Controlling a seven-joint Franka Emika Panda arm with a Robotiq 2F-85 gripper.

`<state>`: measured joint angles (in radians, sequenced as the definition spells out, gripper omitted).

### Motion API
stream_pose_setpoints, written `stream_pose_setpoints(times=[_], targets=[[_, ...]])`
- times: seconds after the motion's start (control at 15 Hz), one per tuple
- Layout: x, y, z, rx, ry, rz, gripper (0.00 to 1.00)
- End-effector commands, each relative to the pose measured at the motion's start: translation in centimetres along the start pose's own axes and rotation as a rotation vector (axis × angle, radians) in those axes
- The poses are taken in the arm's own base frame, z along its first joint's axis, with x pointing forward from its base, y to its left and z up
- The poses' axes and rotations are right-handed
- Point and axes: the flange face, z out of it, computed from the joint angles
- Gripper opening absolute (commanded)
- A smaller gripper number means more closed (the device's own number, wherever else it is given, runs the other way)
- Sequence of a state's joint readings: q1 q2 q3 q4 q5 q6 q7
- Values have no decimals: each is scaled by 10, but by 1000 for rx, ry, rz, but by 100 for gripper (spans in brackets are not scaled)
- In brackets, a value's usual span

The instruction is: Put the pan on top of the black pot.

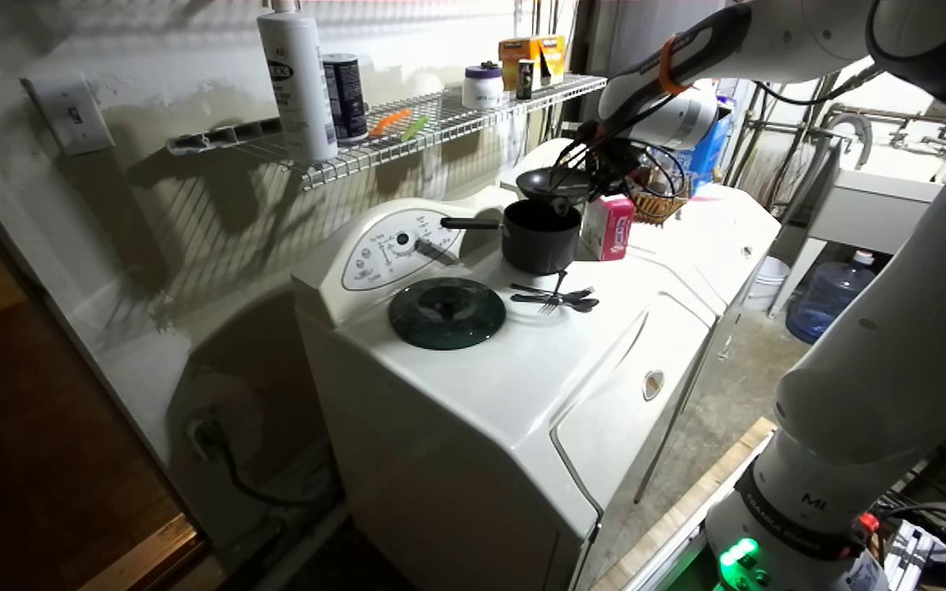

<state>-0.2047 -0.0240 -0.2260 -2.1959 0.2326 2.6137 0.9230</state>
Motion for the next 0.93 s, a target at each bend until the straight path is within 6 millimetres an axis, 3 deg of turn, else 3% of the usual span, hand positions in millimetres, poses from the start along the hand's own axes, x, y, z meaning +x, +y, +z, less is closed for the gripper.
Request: stream_pose_setpoints(times=[0.0,0.2,0.6,0.87], targets=[[-9,3,2,-7,-12,-39,2],[-20,11,15,-47,-42,-73,2],[-37,16,20,-62,-88,-181,2],[-35,17,22,-72,-85,-192,2]])
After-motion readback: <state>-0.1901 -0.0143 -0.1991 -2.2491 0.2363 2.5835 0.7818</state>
